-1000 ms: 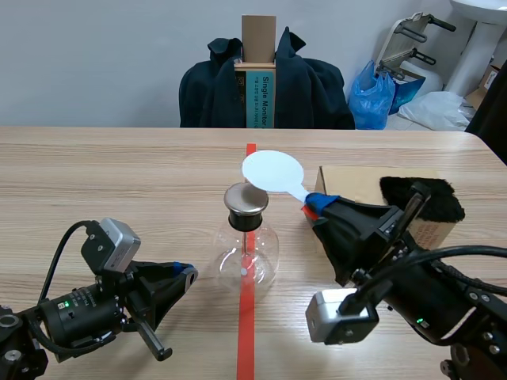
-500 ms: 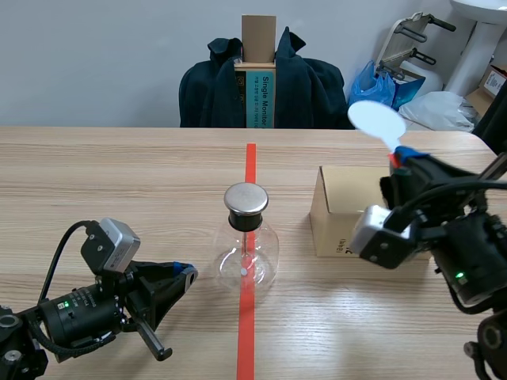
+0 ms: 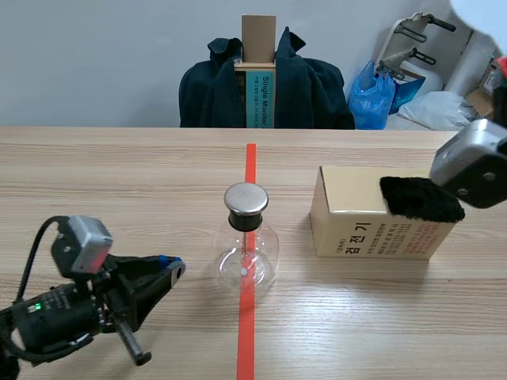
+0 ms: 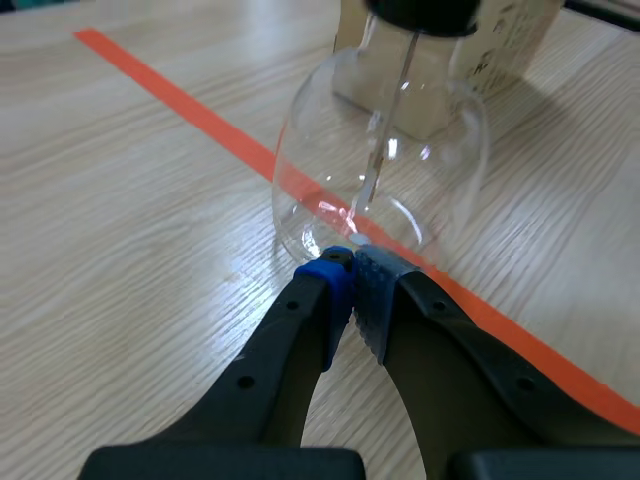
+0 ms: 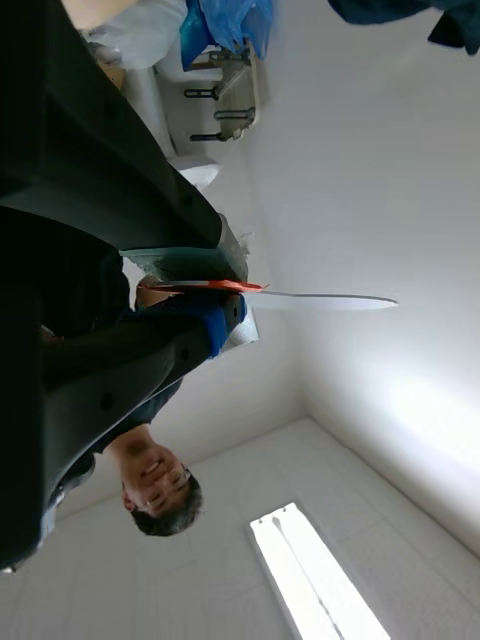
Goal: Do the electroscope experiment.
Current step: 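Move the plate toward and away from the electroscope, then rub the plate on the fur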
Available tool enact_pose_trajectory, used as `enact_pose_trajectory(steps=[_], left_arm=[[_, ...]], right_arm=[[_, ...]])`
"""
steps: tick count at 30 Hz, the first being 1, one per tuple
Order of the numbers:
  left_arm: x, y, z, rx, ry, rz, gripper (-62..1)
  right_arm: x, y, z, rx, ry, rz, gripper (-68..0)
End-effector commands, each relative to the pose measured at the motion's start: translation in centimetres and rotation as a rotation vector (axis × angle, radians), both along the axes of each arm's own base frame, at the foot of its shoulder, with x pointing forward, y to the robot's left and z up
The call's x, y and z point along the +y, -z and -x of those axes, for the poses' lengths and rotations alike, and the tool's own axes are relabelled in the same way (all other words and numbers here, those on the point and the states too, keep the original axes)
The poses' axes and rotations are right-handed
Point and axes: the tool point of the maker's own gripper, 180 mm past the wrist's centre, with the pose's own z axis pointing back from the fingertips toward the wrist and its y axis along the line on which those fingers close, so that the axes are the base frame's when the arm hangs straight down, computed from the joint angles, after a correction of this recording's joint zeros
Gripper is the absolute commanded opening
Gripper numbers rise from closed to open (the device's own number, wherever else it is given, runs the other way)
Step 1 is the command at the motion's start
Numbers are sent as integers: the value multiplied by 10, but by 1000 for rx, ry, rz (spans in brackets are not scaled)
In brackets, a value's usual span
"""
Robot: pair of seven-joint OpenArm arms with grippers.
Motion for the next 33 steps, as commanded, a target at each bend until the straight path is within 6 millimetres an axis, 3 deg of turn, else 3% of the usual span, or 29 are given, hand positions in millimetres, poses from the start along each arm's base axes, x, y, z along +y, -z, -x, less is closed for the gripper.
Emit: enact_pose_trajectory(steps=[1, 7, 11, 13, 17, 20, 24, 33], left_arm=[[7, -19, 13, -42, 23, 31, -582], [24, -56, 67, -65, 96, 68, -582], [31, -73, 80, -73, 99, 57, -573], [34, -81, 80, -88, 88, 53, -462], [37, -95, 76, -129, 79, 57, 0], [39, -98, 73, -144, 72, 53, 14], [41, -98, 71, -146, 67, 41, 14], [42, -96, 70, -140, 65, 24, 14]], right_arm=[[-5, -16, 4, -47, 8, 5, -669], [-25, -26, 13, -62, 59, -12, -668], [-40, -30, 16, -71, 99, -26, -667], [-47, -30, 18, -70, 116, -20, -667], [-56, -31, 22, -66, 140, -16, -667], [-61, -30, 23, -63, 155, -13, -667], [-67, -13, 22, -19, 171, -19, -667], [-64, 77, 17, 200, 151, -2, -667]])
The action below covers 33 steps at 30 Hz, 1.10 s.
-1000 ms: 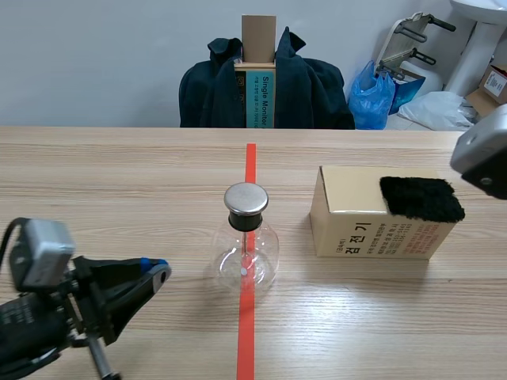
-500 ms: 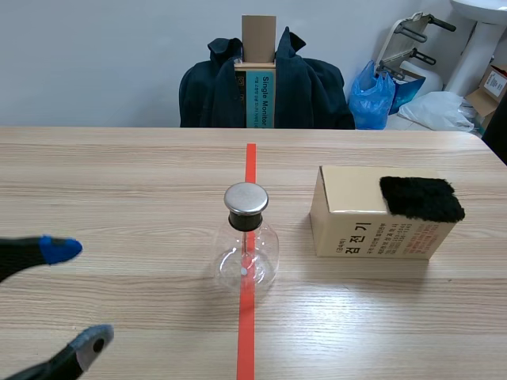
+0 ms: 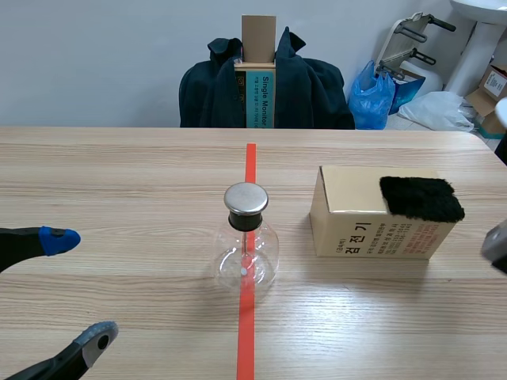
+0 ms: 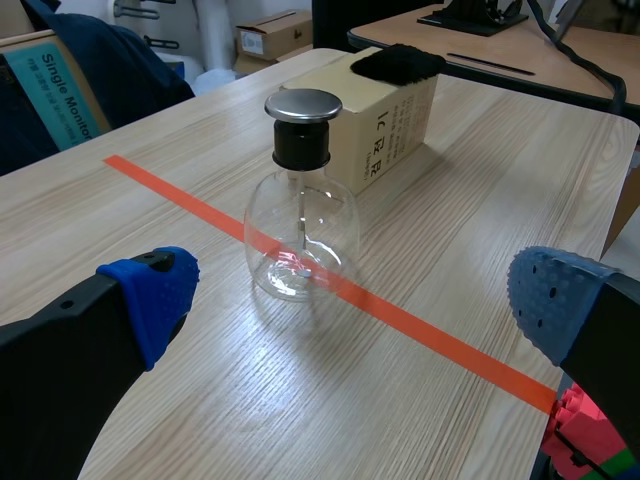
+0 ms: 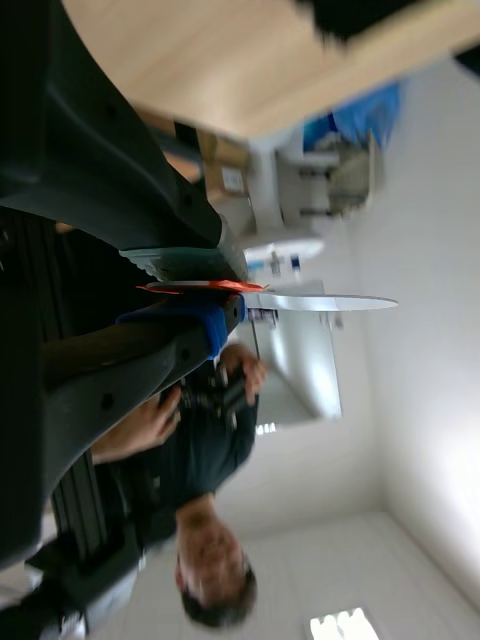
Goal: Do the electroscope experiment.
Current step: 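Rub the plate on the fur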
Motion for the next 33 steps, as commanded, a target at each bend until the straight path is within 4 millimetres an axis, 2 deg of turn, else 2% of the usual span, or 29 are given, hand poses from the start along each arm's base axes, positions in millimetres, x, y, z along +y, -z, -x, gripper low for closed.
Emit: enact_pose_trajectory(steps=[1, 10, 16, 26, 31, 33], left_arm=[[0, -7, -4, -22, -8, 20, 14], [0, -6, -4, -20, -8, 18, 14], [0, -6, -4, -18, -8, 15, 14], [0, -4, -4, -12, -10, 10, 14], [0, -3, -4, -10, -13, 7, 14], [0, -3, -4, -11, -14, 7, 14]], right_arm=[[5, -8, -9, -39, -24, -3, -667], [27, 43, -21, 120, -113, -19, -667], [33, 72, -18, 244, -139, -45, -667], [33, 83, -16, 307, -135, -68, -667], [55, 79, -11, 295, -263, -66, -667], [53, 80, -11, 297, -250, -66, -667]])
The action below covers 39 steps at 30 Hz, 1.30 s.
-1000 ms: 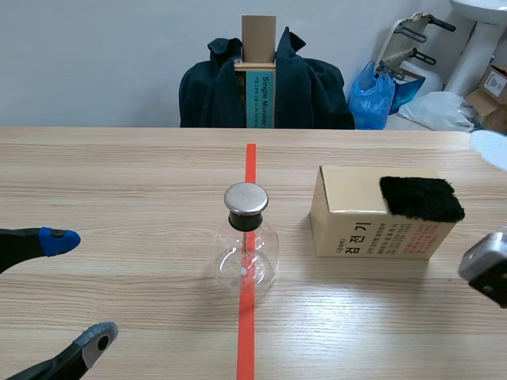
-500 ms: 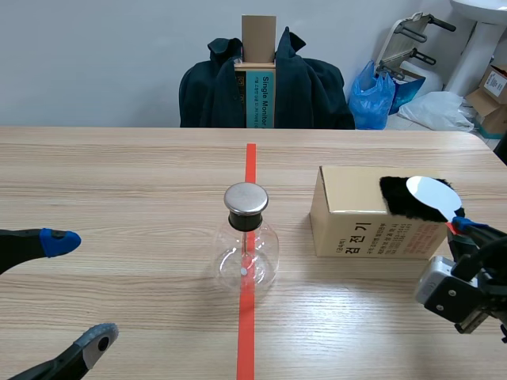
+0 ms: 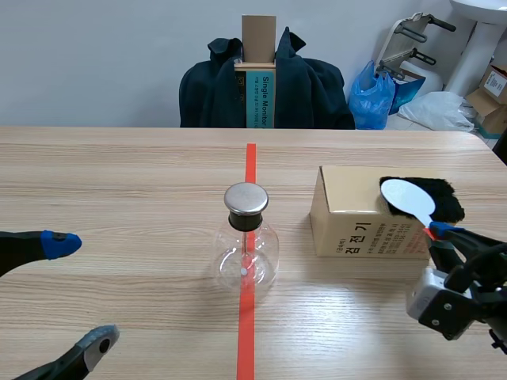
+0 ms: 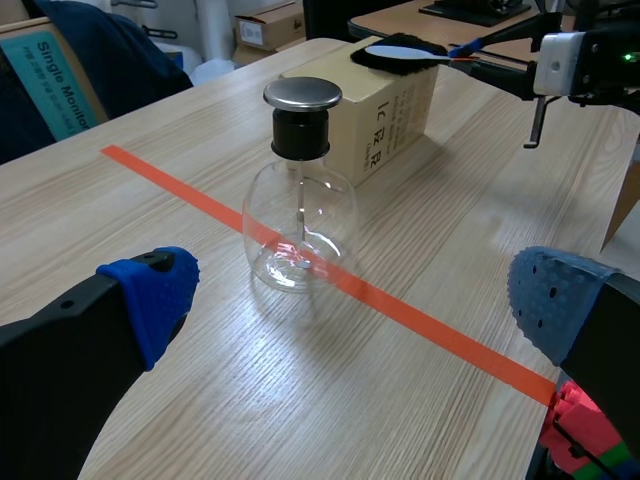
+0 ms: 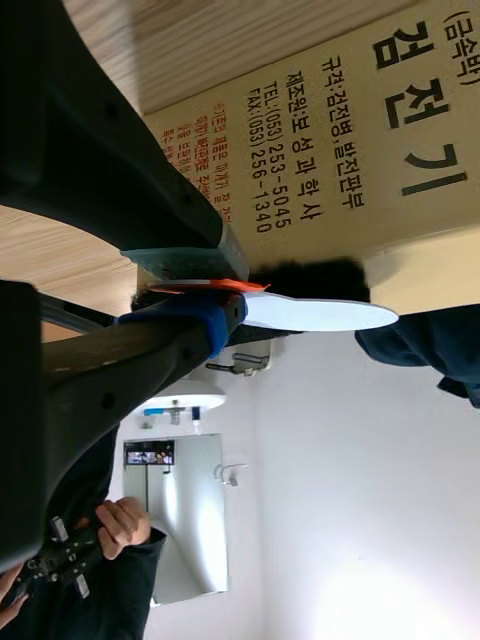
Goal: Do the electroscope experiment.
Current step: 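Rub the plate on the fur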
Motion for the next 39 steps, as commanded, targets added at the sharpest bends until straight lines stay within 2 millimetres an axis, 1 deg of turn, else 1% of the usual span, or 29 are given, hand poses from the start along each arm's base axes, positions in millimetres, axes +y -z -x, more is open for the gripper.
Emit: enact_pose_trajectory(steps=[1, 3, 4, 5, 8, 9, 10, 13, 14, 15, 17, 18, 19, 20, 22, 23, 24, 27, 28, 29, 31, 32, 33, 34, 36, 37, 38, 39], left_arm=[[0, -7, -4, -23, -11, 20, 14], [0, -7, -4, -23, -11, 20, 14], [-1, -7, -4, -22, -13, 21, 14], [-1, -7, -4, -23, -15, 23, 14], [-2, -7, -4, -22, -22, 31, 14], [-2, -7, -4, -22, -24, 34, 14], [-2, -6, -4, -21, -26, 34, 14], [-3, -3, -4, -11, -29, 24, 14], [-3, -3, -4, -8, -29, 21, 14], [-3, -2, -4, -6, -29, 18, 14], [-3, -2, -4, -6, -29, 18, 14], [-3, -2, -4, -6, -29, 18, 14], [-3, -2, -4, -6, -29, 18, 14], [-3, -2, -4, -6, -29, 18, 14], [-3, -2, -4, -7, -29, 19, 14], [-3, -2, -4, -6, -29, 18, 14], [-3, -2, -4, -7, -29, 19, 14], [-3, -2, -5, -7, -29, 16, 14], [-3, -2, -5, -7, -29, 16, 14], [-3, -2, -5, -7, -29, 16, 14], [-3, -2, -5, -7, -29, 15, 14], [-3, -2, -5, -7, -29, 15, 14], [-2, -2, -5, -7, -29, 15, 14], [-2, -2, -5, -8, -29, 15, 14], [-2, -2, -5, -8, -30, 15, 14], [-2, -2, -5, -9, -31, 14, 14], [-2, -2, -5, -9, -31, 14, 14], [-2, -2, -5, -9, -31, 14, 14]], right_arm=[[-14, -6, -7, -18, 60, 22, -667], [-30, -3, -10, -4, 149, 41, -667], [-32, -3, -11, -3, 154, 45, -667], [-28, -4, -10, -4, 128, 43, -667], [1, -3, -4, 1, -17, 15, -667], [3, -2, -4, 3, -21, 12, -667], [-1, -1, -5, 10, 9, 17, -667], [-27, 9, -9, 48, 143, 86, -667], [-27, 10, -8, 52, 135, 97, -667], [-21, 10, -8, 51, 99, 101, -667], [-2, 10, -3, 44, -6, 100, -667], [3, 10, -2, 43, -29, 107, -667], [2, 10, -3, 39, -17, 109, -667], [-4, 11, -4, 39, 24, 115, -667], [-25, 13, -8, 55, 131, 140, -667], [-31, 14, -8, 64, 148, 147, -667], [-30, 15, -7, 72, 131, 148, -667], [-2, 13, -3, 62, -13, 113, -667], [0, 12, -3, 57, -15, 110, -667], [-4, 13, -4, 57, 22, 112, -667], [-27, 17, -6, 75, 150, 138, -667], [-36, 18, -7, 83, 187, 148, -667], [-38, 18, -6, 88, 185, 152, -667], [-31, 16, -6, 82, 142, 149, -667], [-10, 13, -5, 63, 31, 123, -667], [-3, 12, -5, 58, 6, 112, -667], [-3, 11, -6, 53, 16, 112, -667], [-10, 12, -7, 53, 60, 120, -667]])
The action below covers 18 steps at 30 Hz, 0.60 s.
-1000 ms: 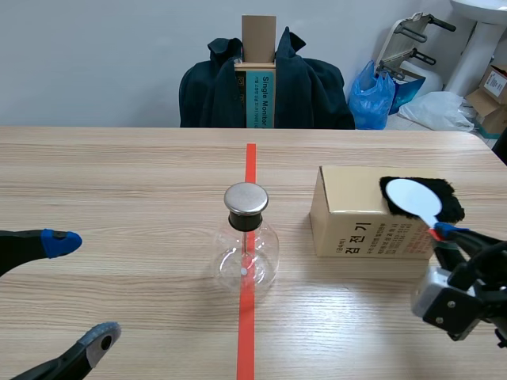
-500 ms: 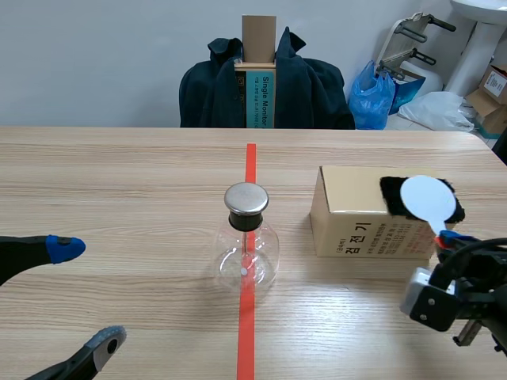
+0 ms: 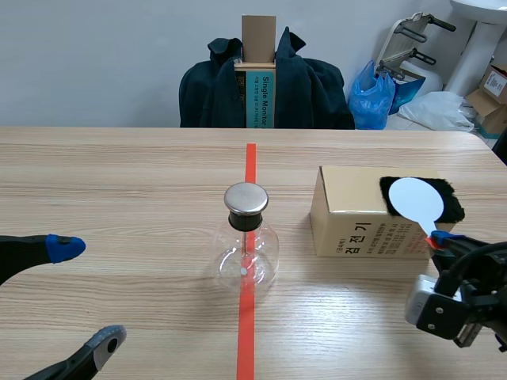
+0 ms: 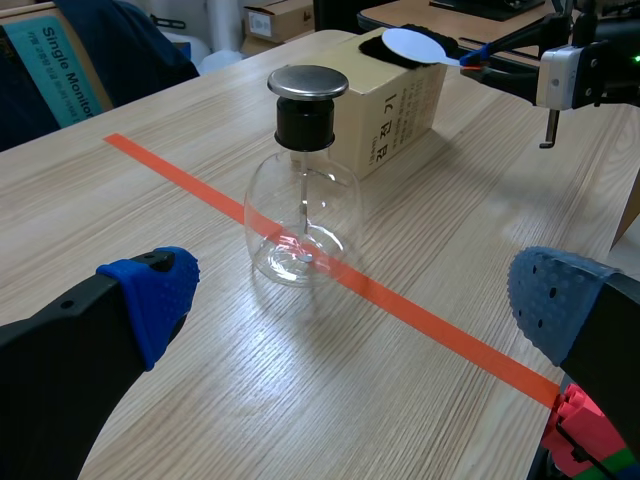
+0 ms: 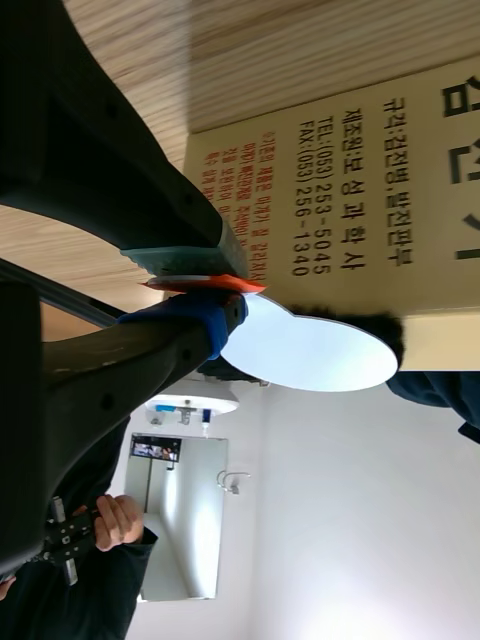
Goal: Do the electroscope experiment.
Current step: 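Rub the plate on the fur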
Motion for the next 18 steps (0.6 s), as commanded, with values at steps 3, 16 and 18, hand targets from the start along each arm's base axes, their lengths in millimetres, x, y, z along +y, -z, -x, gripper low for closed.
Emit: enact_pose_trajectory(steps=[3, 16, 18], left_arm=[[0, -8, -4, -26, -8, 18, 14], [0, -7, -5, -25, -8, 16, 14], [0, -7, -5, -25, -8, 16, 14]], right_arm=[[-33, -5, -7, -19, 164, 50, -667], [-12, -13, -8, -40, 26, 38, -667], [0, -16, -8, -50, -31, 22, -667]])
